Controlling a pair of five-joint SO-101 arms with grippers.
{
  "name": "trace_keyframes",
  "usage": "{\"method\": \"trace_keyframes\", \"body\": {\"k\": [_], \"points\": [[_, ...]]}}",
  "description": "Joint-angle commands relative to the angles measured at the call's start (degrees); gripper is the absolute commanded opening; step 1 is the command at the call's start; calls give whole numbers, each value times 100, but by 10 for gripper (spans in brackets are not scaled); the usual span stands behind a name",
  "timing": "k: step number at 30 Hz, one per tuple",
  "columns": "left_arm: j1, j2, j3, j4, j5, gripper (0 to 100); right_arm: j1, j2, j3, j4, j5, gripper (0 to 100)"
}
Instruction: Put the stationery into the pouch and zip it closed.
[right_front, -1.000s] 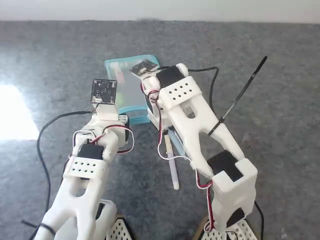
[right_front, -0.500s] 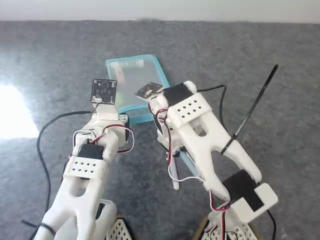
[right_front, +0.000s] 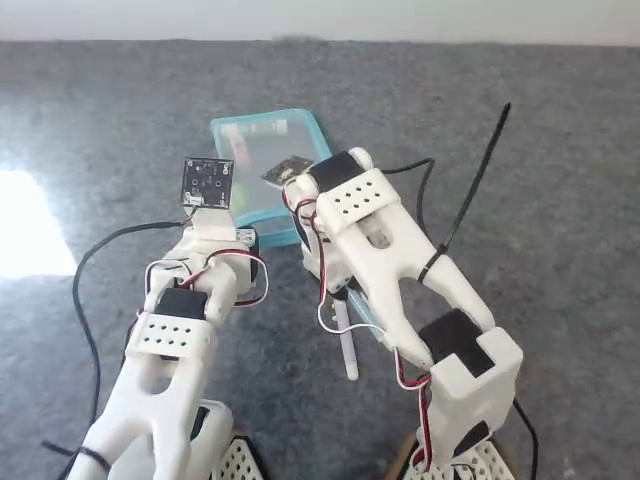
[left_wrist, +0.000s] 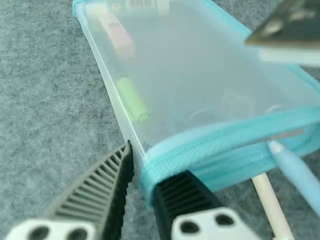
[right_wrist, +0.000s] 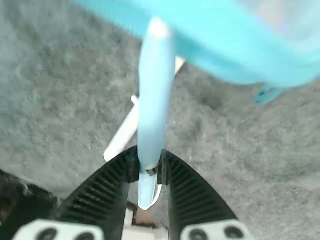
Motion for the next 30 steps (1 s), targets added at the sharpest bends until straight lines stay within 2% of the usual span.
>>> {"method": "trace_keyframes", "body": {"k": [1,11,20,28,30], "points": [[62,-9,22,-132,-18,12,-4,-4,-659,242,-202,8],[62,-9,40,-132,-18,12,4,347,-1143,233,-185,8],[70,-26,92,-132,-18,12,400,1147,-3147,215,-229,8],[70,-26,92,-132,-18,12,286,2237,-4396,-532,-237,13],[70,-18,92,-132,-26,12,215,2457,-4466,-585,-237,46]]}}
